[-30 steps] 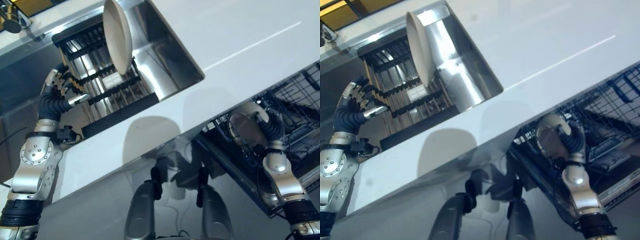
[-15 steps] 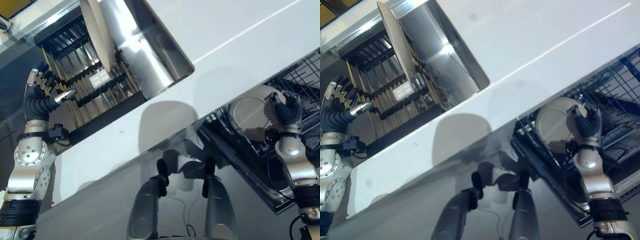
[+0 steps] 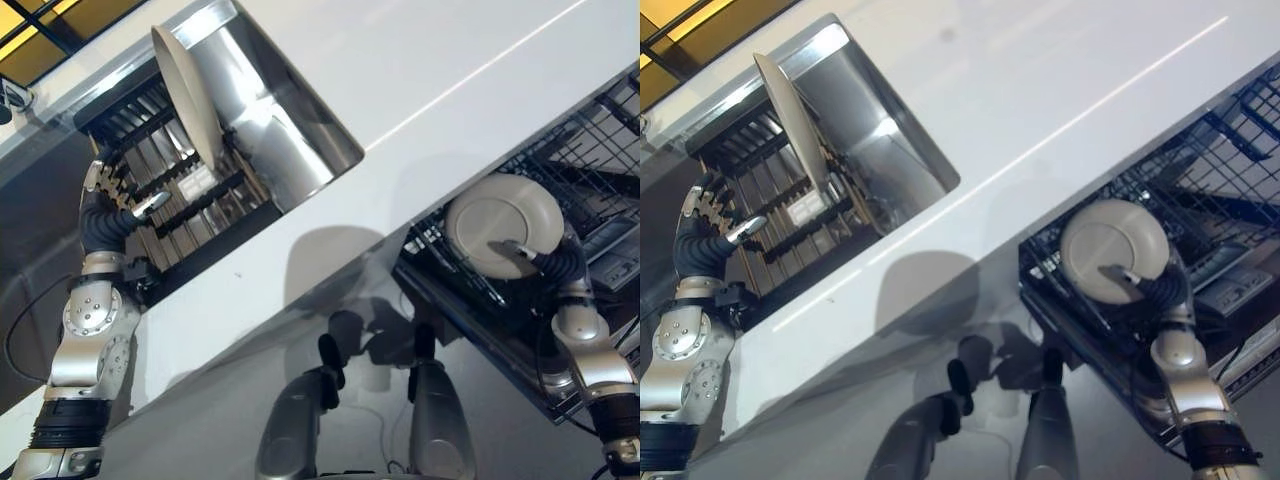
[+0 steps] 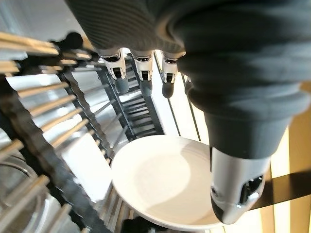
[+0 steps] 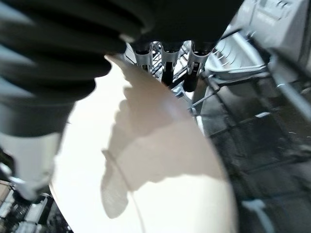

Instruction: Pick up plates and place into dishwasher.

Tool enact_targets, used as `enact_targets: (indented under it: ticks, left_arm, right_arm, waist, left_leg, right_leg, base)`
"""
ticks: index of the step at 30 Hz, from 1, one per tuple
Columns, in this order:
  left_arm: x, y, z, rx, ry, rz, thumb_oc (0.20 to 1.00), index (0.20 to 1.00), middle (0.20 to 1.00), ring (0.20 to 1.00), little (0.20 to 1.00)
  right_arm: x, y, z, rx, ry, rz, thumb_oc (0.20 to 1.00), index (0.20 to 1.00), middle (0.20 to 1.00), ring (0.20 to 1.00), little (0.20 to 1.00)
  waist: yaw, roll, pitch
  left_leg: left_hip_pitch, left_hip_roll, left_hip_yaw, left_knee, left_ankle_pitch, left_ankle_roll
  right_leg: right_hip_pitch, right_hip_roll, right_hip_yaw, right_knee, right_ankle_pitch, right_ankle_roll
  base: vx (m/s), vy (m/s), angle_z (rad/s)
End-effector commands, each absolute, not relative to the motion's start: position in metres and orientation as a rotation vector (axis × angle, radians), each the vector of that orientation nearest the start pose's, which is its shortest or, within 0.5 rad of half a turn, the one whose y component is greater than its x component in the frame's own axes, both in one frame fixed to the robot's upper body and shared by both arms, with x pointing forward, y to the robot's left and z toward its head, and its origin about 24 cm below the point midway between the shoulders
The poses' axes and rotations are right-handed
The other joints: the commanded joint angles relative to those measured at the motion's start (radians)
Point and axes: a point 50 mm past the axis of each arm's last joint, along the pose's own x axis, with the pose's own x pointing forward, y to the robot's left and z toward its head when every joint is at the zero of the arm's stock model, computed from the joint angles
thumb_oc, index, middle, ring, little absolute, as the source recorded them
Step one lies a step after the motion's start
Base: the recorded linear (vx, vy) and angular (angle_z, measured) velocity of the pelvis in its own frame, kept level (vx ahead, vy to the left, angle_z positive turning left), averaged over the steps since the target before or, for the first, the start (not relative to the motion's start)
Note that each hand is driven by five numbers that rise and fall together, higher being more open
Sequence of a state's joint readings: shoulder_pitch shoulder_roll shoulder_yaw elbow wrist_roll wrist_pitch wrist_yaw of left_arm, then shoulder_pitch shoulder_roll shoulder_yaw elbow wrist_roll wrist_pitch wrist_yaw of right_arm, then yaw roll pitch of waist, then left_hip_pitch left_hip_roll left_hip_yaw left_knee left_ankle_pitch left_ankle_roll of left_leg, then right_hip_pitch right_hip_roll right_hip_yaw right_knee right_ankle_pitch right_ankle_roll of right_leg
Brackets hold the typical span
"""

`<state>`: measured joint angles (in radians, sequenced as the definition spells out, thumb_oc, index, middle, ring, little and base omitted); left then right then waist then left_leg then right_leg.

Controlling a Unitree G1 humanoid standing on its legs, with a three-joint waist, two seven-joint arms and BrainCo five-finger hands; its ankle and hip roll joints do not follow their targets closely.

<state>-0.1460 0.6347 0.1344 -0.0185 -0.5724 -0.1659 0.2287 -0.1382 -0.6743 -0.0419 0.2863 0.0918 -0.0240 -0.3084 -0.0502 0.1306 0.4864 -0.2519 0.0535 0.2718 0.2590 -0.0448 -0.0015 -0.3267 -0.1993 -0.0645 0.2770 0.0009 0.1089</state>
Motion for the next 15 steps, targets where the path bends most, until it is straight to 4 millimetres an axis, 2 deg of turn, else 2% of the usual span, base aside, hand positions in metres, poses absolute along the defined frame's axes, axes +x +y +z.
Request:
enact_targets:
  ticks: [1, 8, 15]
  left_arm:
    - [0.267, 0.251, 0.141, -0.092, -0.397, 0.182, 1.000, 1.000, 1.000, 1.000, 1.000]
    - [0.258, 0.258, 0.123, -0.080, -0.341, 0.194, 1.000, 1.000, 1.000, 1.000, 1.000]
    - [0.243, 0.266, 0.101, -0.089, -0.261, 0.215, 1.000, 1.000, 1.000, 1.000, 1.000]
  right_arm:
    - [0.268, -0.311, 0.097, -0.530, -0.087, -0.423, 1.000, 1.000, 1.000, 1.000, 1.000]
    - [0.245, -0.316, 0.067, -0.495, -0.003, -0.446, 1.000, 1.000, 1.000, 1.000, 1.000]
    - [0.220, -0.324, 0.048, -0.498, 0.080, -0.486, 1.000, 1.000, 1.000, 1.000, 1.000]
  waist:
    - [-0.033, -0.049, 0.024]
    - [-0.013, -0.102, -0.063]
    - [0.004, -0.127, -0.183]
  left_leg:
    - [-0.006, 0.020, -0.039, 0.110, -0.044, -0.008]
    - [0.112, 0.013, -0.045, 0.054, -0.049, -0.009]
    - [0.233, -0.003, -0.062, -0.049, -0.049, -0.012]
  right_leg:
    - [0.094, 0.056, -0.071, -0.101, 0.020, -0.044]
    - [0.219, 0.067, -0.086, -0.150, 0.019, -0.039]
    - [0.331, 0.088, -0.090, -0.220, 0.005, -0.035]
  base:
    - [0.00, 0.000, 0.00]
    - [0.08, 0.011, 0.06]
    - [0.13, 0.039, 0.05]
